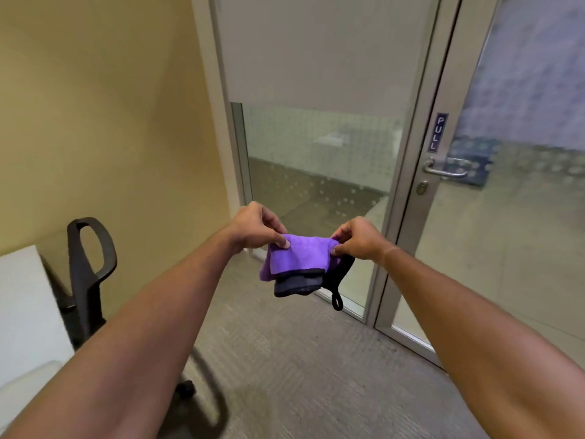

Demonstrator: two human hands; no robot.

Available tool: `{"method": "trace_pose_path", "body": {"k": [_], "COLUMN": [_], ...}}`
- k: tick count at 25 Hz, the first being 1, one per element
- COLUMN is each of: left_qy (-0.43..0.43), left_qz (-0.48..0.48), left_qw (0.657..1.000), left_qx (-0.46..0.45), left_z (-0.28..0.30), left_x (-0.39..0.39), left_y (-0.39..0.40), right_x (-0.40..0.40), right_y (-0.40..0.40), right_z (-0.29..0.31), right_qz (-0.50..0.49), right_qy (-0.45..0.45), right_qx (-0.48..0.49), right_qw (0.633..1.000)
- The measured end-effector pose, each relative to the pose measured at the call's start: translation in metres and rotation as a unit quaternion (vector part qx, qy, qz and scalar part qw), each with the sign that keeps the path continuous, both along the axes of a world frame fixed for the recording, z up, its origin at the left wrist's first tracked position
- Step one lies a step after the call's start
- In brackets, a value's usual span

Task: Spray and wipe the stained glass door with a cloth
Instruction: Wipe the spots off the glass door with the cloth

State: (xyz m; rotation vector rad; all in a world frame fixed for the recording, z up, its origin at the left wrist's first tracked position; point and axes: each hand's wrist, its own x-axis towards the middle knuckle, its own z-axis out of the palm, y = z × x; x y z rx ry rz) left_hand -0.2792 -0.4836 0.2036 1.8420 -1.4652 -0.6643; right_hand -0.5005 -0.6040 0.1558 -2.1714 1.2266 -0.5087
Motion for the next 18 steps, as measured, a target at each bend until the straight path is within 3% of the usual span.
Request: {"method": "trace_pose_path", "body": {"k": [12,18], "left_qy": [0.017,0.055], "left_qz": [-0.112,-0.098], "left_qw": [0.992,0.992], "left_qx": [0.056,0.063], "left_z": [-0.014,-0.013], "left_x": [-0.075,-0.133], "left_y": [-0.200,-0.278], "right_x": [-0.063,-0.106], "right_y": [-0.113,-0.150], "right_z": [-0.021,-0.010], "right_qz": [-0.194,-0.253], "right_qy": [0.000,-0.044], "right_qx": [-0.035,-0.056], "right_qw": [0.980,0.965]}}
